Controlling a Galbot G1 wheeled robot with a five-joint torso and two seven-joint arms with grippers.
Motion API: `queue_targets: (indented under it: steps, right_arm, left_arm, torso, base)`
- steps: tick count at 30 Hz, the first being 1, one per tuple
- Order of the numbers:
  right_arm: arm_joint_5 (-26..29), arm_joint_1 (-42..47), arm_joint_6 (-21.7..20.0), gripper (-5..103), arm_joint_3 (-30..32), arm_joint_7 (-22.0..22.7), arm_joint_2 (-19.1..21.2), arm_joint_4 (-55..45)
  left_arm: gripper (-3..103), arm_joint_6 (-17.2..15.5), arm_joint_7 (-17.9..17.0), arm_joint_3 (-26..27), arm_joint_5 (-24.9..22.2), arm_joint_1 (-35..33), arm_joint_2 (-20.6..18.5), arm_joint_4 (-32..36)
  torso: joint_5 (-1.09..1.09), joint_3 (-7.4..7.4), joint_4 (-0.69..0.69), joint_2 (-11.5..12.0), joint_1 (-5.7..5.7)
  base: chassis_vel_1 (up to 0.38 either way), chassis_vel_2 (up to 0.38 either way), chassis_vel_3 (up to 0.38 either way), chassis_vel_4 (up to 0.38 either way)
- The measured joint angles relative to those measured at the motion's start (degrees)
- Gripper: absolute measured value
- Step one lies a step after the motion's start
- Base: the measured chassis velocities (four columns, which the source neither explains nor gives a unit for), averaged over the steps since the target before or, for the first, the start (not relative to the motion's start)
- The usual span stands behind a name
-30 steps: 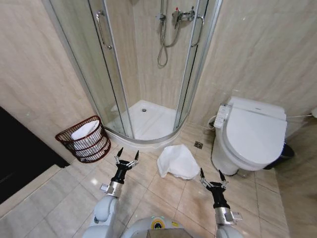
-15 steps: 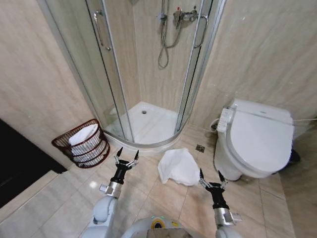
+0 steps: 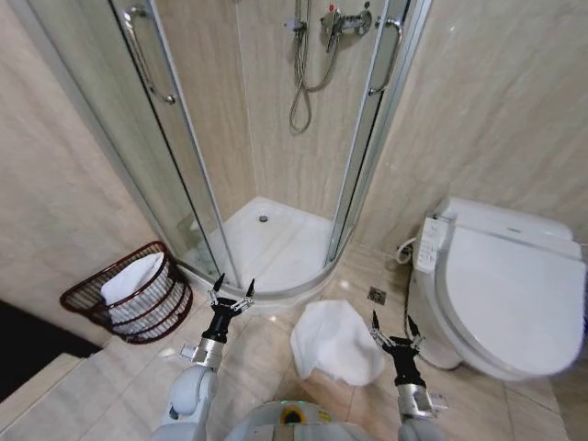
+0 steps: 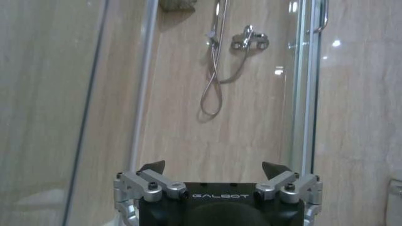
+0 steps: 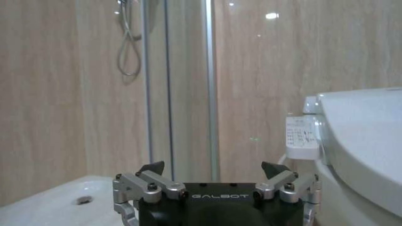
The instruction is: Discard the used towel into the hamper.
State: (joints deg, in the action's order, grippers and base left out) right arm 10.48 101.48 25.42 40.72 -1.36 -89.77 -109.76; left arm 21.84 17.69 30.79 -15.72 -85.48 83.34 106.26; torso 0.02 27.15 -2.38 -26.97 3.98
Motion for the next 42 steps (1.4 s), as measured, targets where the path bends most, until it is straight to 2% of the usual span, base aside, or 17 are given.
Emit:
queue_targets:
  steps: [2, 15, 26, 36, 42]
  right_arm:
    - [0.1, 0.0, 0.0, 100, 0.0, 0.1, 0.1, 0.3]
    - [1.3, -0.5, -0.7, 100, 0.0, -0.1, 0.8, 1.7]
    - [5.8, -0.8, -4.8, 100, -0.9, 0.5, 1.6, 1.6]
    - [5.7, -1.5, -6.1, 100, -0.5, 0.2, 2.2, 3.3]
    - [4.4, -2.0, -8.9, 100, -0.1, 2.3, 2.8, 4.5]
  left_arm:
    - [100, 0.1, -0.1, 0.0, 0.0, -0.1, 0.0, 0.0]
    - [100, 0.5, 0.2, -0.2, 0.4, -0.5, 0.6, 0.0]
    - [100, -0.5, 0.2, -0.1, 0.9, 0.2, 0.8, 0.6]
    - [100, -0.8, -0.1, -0.2, 1.5, 0.0, 1.4, 0.4]
    - [100, -1.1, -1.0, 0.0, 1.2, 0.1, 1.6, 1.1]
  torso:
    - [-0.03, -0.13, 0.04, 0.2, -0.11]
    - [-0.02, -1.62, 0.01, 2.9, -1.39]
    - [-0.02, -3.42, 0.01, 6.1, -2.71]
    - [-0.02, -4.65, 0.01, 8.2, -3.56]
    - [-0.02, -5.61, 0.01, 9.7, -3.95]
  base:
    - [-0.087, 0.079, 0.054, -0.024]
    - [0.012, -0.005, -0.009, 0.008]
    - [0.0, 0.0, 0.0, 0.0]
    - [0.0, 0.0, 0.0, 0.0]
    - [0.0, 0.0, 0.0, 0.0]
